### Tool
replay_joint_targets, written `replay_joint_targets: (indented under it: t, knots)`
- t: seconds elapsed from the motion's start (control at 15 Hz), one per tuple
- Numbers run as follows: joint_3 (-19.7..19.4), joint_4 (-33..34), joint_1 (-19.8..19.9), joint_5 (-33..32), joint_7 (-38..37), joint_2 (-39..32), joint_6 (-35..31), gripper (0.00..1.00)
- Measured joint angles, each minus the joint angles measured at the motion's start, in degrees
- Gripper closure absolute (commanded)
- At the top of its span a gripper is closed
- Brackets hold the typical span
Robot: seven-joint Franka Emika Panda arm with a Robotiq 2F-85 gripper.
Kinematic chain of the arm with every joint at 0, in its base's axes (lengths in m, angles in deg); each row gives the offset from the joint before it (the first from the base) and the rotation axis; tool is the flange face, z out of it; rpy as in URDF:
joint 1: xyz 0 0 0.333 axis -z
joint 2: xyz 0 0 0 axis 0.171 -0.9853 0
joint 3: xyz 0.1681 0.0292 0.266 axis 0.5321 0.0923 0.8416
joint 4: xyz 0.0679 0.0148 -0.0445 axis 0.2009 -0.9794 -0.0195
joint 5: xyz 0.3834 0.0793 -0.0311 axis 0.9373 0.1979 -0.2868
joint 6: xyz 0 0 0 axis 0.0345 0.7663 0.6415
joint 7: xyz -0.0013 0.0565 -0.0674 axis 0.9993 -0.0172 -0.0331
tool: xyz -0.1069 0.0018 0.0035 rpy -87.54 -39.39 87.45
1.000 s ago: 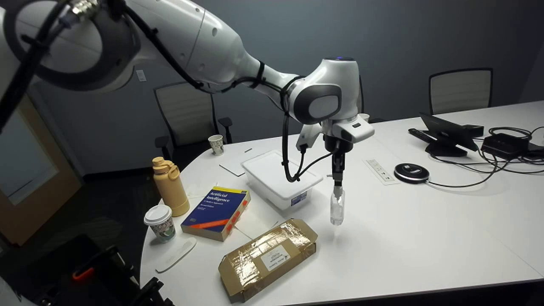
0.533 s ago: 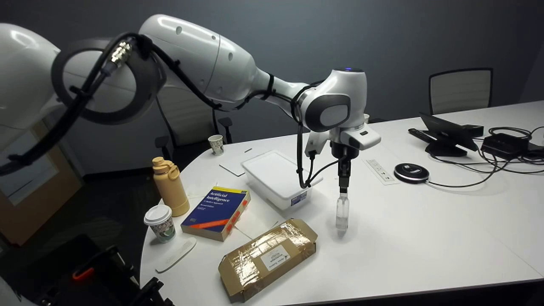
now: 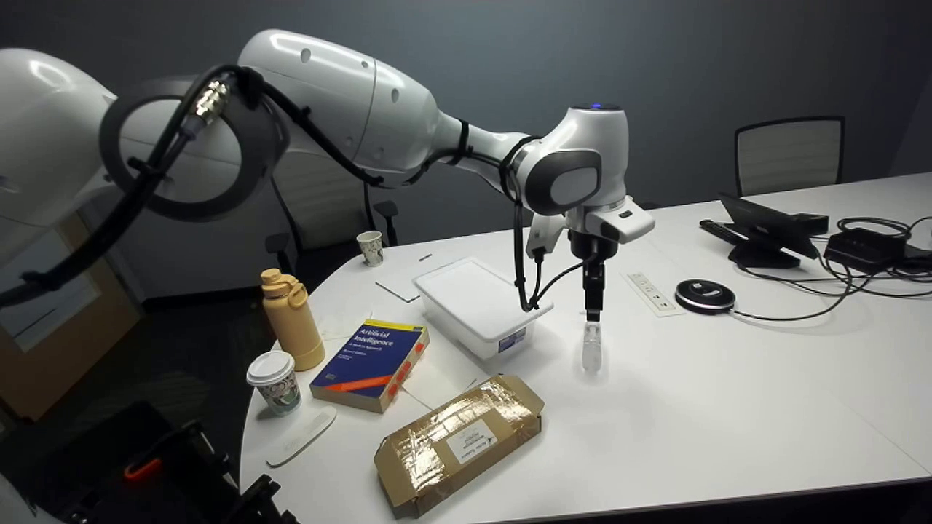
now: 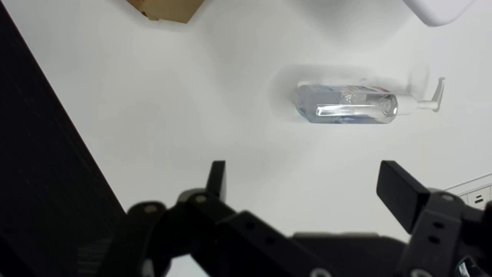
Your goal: Press the spray bottle, wipe it with the tissue then move it to the right
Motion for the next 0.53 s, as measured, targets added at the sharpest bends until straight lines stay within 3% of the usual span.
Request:
replay_joint_targets:
  t: [0.53]
  knots:
    - [0.77,-0.12,-1.49,-0.23,4.49,2.75,2.08,0.0]
